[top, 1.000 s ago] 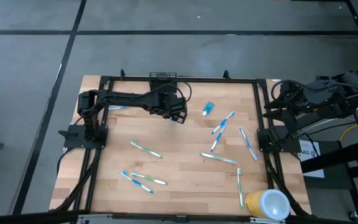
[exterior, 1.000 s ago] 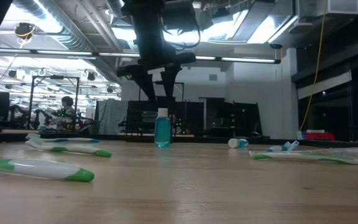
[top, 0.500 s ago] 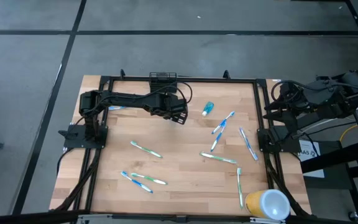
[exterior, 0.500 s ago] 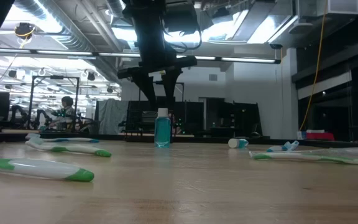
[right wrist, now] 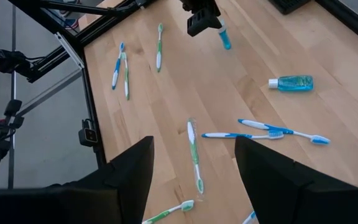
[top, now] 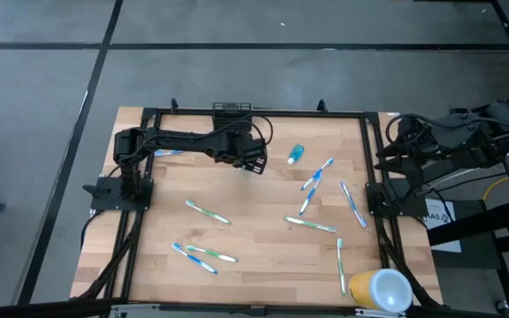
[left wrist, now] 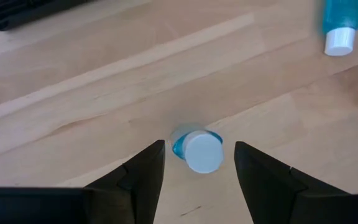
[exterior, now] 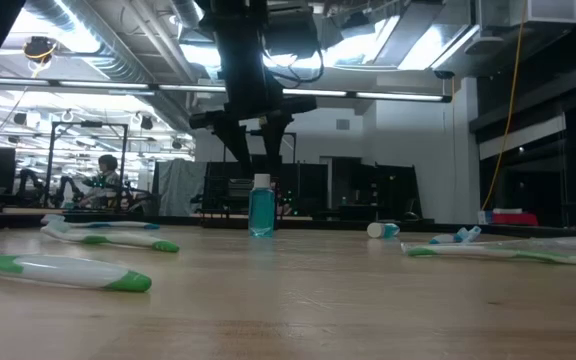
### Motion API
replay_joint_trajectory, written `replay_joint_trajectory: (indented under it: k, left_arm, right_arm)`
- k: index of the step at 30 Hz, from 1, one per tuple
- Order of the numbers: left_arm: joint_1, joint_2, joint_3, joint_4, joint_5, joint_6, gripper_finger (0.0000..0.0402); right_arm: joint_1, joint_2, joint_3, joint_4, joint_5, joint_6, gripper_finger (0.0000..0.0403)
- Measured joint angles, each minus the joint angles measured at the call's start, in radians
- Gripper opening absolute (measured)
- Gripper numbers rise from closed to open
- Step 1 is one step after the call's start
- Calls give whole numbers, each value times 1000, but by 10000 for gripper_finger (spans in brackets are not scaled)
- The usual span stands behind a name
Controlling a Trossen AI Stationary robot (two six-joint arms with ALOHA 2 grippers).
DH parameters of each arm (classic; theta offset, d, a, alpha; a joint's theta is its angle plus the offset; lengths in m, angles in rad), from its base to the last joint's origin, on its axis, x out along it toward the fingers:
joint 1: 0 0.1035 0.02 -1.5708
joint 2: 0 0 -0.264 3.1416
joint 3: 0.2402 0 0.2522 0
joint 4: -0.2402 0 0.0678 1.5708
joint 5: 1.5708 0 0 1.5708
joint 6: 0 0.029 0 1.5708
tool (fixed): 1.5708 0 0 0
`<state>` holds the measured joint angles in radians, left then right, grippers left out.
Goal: Pick & Place toothbrushing station
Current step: Put the blue mouthwash bottle into the black wire organizer
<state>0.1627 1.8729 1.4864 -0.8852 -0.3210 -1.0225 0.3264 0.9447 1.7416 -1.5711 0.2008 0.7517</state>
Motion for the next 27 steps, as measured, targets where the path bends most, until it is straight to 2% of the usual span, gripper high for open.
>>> replay_joint_trajectory:
  k: [18, 27]
  left_arm:
    - [5, 48, -1, 47, 44, 12, 190]
    - [5, 56, 0, 54, 29, 0, 179]
  right_arm:
    - [0, -8, 0, 0, -11, 3, 228]
    - [0, -12, 0, 0, -11, 4, 228]
